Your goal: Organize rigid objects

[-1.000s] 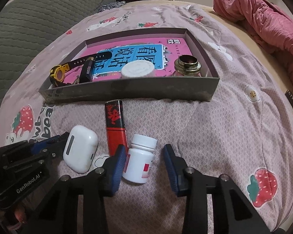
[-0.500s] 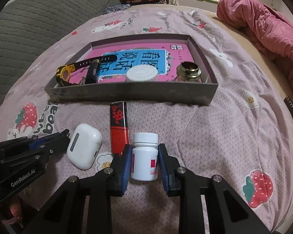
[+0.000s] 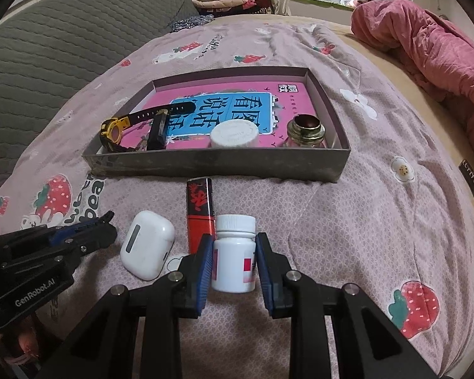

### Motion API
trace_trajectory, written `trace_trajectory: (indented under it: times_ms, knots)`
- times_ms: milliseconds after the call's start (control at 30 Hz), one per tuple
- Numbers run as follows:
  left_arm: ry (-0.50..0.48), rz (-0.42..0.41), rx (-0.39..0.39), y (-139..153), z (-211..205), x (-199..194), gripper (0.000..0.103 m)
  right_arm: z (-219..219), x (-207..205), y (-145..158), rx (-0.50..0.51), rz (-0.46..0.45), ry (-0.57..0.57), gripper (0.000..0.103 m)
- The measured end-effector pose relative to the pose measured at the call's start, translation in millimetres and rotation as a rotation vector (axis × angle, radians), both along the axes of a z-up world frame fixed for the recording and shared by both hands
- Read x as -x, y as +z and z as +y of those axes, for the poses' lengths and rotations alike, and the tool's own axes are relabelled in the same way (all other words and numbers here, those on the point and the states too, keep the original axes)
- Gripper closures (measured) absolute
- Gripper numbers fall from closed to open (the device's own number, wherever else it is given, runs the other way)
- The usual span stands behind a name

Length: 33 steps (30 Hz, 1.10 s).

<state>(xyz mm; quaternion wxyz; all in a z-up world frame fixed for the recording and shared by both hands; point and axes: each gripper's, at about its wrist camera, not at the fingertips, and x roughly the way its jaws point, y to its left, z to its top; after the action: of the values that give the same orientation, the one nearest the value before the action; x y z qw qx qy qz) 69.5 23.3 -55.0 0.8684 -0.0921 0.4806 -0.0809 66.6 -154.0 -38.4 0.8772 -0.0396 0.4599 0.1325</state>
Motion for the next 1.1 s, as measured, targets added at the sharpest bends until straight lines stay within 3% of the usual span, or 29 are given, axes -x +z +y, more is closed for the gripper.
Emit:
trace_trajectory:
  times_ms: [1100]
  knots:
    - [0.044, -0.091, 0.053, 39, 18, -21, 0.087, -10, -12, 25, -0.03, -0.078, -0.036, 0.075]
